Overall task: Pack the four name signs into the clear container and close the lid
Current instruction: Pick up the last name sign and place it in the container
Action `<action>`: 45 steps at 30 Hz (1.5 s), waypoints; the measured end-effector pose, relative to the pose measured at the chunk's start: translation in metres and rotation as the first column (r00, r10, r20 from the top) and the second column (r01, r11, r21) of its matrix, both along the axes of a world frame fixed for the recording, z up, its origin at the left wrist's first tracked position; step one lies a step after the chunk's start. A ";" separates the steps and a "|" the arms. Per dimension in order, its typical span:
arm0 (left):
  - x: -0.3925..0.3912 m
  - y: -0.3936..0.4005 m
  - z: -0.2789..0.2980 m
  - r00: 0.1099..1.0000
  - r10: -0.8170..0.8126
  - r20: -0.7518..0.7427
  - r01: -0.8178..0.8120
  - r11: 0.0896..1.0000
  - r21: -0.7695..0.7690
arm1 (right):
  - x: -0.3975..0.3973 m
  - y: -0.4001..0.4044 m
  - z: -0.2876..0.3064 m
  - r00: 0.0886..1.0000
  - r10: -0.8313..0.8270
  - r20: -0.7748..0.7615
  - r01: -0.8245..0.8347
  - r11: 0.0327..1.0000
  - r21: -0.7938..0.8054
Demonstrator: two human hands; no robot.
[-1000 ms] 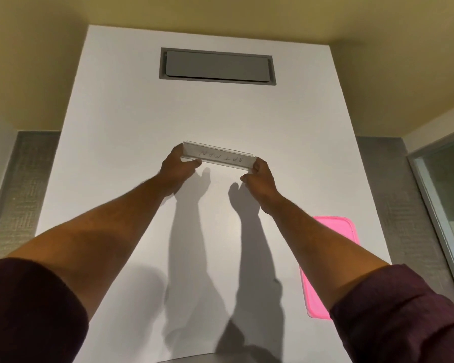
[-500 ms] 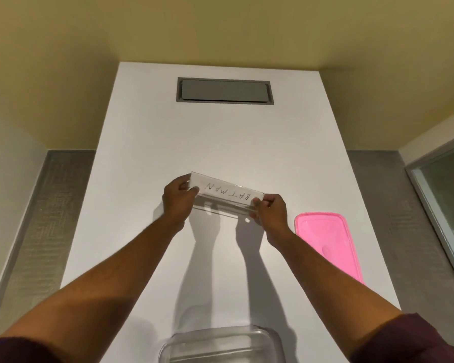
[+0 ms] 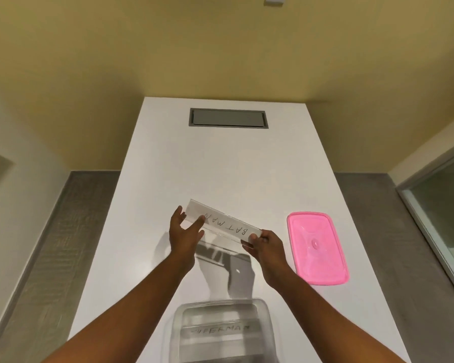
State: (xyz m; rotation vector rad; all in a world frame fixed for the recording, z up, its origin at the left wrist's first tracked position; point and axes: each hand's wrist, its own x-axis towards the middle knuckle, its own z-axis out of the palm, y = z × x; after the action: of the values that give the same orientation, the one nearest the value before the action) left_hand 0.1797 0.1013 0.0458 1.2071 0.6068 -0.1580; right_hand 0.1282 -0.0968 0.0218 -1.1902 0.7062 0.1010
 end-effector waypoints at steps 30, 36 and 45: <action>-0.075 0.038 0.035 0.668 -0.734 -0.125 0.517 0.336 0.788 | -0.067 0.012 0.080 0.807 0.544 0.230 -0.060 0.463 -0.884; -0.087 0.042 0.037 0.525 -0.821 -0.224 0.451 0.045 0.891 | -0.051 0.004 0.094 0.579 0.793 -0.190 -0.050 -0.198 -0.979; -0.103 0.049 0.037 0.453 -0.862 -0.227 0.440 -0.005 0.898 | -0.059 -0.007 0.085 0.503 0.797 -0.334 -0.401 -0.127 -0.907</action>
State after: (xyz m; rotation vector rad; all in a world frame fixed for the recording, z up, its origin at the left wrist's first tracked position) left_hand 0.0768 0.1500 0.0828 2.5267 -0.5405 -0.4470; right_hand 0.0691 -0.1034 0.1071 -2.6830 -0.4243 0.2986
